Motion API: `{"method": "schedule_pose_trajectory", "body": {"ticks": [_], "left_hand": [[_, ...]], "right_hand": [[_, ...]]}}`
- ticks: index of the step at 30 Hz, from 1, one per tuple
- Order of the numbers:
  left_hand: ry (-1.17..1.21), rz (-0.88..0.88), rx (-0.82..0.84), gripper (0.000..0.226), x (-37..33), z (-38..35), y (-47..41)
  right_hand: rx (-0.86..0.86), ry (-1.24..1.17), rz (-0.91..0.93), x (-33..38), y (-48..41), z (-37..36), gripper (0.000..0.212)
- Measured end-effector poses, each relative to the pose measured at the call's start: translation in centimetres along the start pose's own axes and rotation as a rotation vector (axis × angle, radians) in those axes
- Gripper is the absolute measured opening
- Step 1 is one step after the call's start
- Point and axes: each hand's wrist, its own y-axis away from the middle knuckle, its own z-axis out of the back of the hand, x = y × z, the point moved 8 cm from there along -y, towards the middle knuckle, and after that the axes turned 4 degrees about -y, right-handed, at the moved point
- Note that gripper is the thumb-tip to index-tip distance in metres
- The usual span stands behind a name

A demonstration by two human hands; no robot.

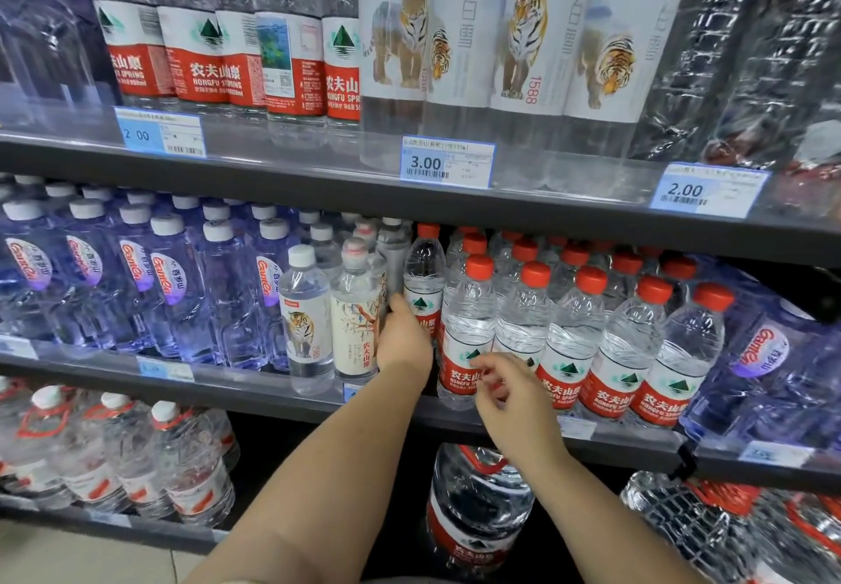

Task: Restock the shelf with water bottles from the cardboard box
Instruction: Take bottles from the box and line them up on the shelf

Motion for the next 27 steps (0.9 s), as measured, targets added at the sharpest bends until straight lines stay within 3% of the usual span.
{"method": "schedule_pose_trajectory", "body": {"ticks": [7,12,14,16,18,23,27], "left_hand": [[0.011,0.027,-0.025,0.046,0.0,-0.5,-1.5],[0.041,-0.053,0.008,0.045,0.1,-0.8,-1.0],[0.028,-0.148,0.084,0.063,-0.3,-0.7,0.0],[-0.11,-0.265,0.166,0.088,-0.7,-0.9,1.2],[-0.292,-0.38,0.228,0.095,-0.8,-1.2,2.1],[-0.642,-0.608,0.212,0.081,-1.4,-1.8,2.8],[-0.724,-0.614,0.219,0.077,-1.1,-2.7,2.1]], "right_hand": [[0.047,0.077,0.021,-0.9,-0.1,-0.8,0.029],[0.042,0.09,0.048,-1.0,0.0,-0.7,0.03],[0.041,0.098,0.057,-0.8,0.0,-0.6,0.03],[0.042,0.099,0.068,-0.6,0.2,-0.6,0.031],[0.055,0.117,0.071,-0.4,0.6,-0.7,0.031],[0.091,0.263,0.104,-0.5,2.2,-2.0,0.031],[0.066,0.373,0.222,0.3,2.6,-2.8,0.032]]}}
